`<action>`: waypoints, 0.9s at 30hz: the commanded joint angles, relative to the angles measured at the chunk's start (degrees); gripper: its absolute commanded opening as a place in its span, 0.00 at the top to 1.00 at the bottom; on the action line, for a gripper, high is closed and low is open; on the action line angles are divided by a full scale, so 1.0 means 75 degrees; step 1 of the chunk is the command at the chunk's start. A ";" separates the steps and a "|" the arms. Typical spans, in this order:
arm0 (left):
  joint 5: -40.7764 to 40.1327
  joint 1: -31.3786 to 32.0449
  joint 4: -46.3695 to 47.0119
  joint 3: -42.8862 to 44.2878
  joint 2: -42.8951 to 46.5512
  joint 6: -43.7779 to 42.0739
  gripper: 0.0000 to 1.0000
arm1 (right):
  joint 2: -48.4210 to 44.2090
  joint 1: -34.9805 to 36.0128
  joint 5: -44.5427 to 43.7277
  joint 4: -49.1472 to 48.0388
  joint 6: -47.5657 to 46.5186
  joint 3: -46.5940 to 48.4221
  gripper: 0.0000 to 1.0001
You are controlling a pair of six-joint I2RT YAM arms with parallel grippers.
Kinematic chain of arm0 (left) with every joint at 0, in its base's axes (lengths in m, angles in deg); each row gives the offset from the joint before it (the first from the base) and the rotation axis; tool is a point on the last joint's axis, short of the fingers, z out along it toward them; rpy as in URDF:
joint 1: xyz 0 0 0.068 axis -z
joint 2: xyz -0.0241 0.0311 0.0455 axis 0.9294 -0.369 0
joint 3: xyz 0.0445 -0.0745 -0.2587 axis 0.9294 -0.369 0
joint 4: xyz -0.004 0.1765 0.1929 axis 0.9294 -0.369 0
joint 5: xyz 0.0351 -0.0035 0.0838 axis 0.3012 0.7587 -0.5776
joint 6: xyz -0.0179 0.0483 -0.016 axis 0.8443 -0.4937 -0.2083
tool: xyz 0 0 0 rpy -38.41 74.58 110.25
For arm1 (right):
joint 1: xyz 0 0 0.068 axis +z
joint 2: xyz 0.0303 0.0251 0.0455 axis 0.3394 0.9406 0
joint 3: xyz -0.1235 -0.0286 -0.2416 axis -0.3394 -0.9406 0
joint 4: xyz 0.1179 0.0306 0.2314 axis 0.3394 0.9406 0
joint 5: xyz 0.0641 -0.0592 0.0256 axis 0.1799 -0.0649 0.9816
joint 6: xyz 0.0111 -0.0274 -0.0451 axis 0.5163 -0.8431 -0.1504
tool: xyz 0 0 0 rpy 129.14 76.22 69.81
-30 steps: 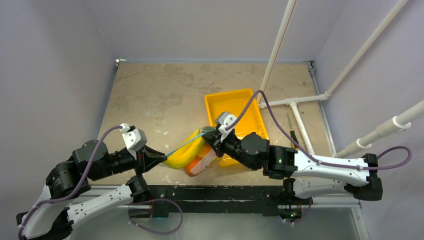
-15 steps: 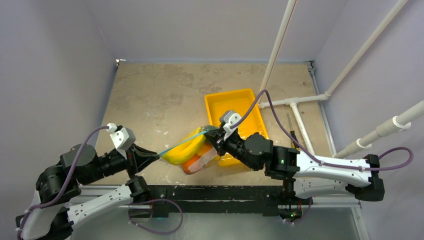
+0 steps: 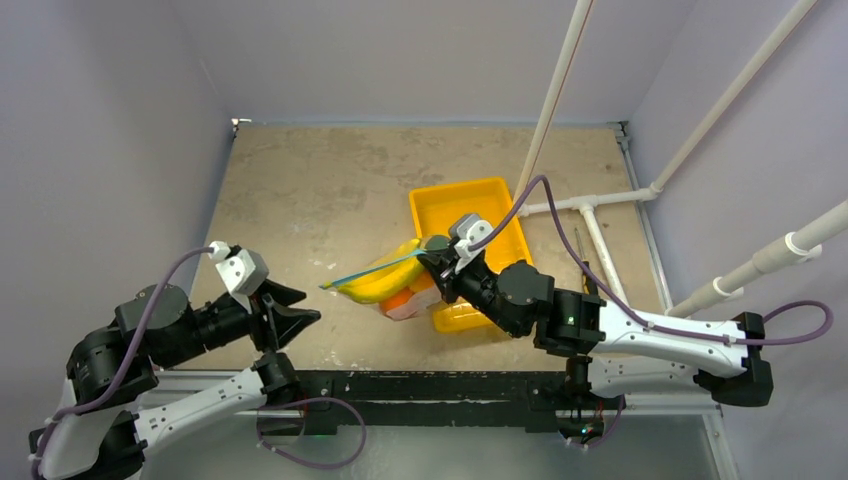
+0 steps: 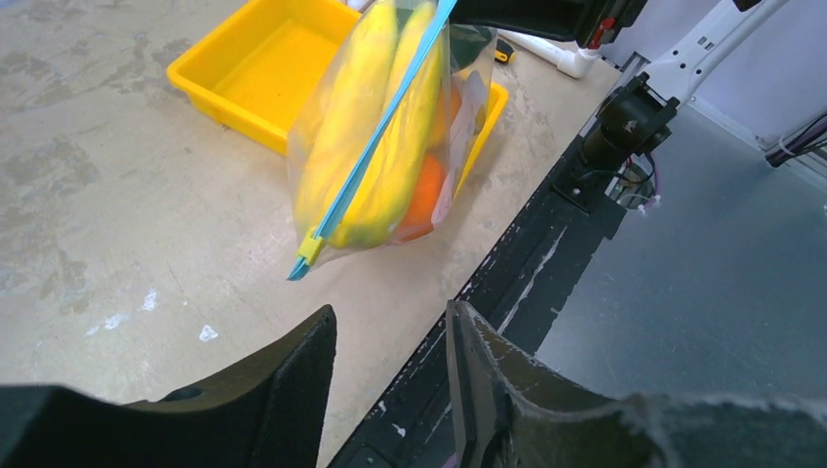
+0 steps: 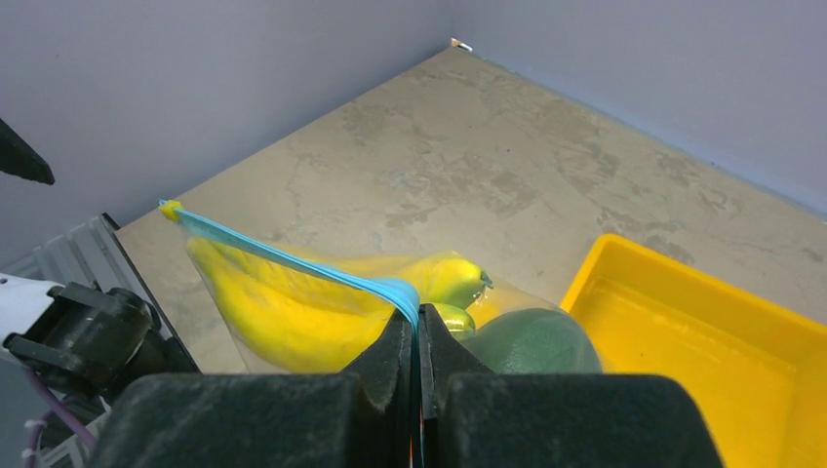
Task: Place the food in the zip-top bag and seal the zipper
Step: Zip the zipper food storage bag at the center of the board, then place the zipper food storage bag at the center of the board.
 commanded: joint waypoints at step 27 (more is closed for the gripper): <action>0.0740 0.0001 0.1824 -0.0035 -0.2114 -0.1676 0.04 | 0.0867 0.0344 0.1498 -0.0624 -0.0133 0.0300 1.00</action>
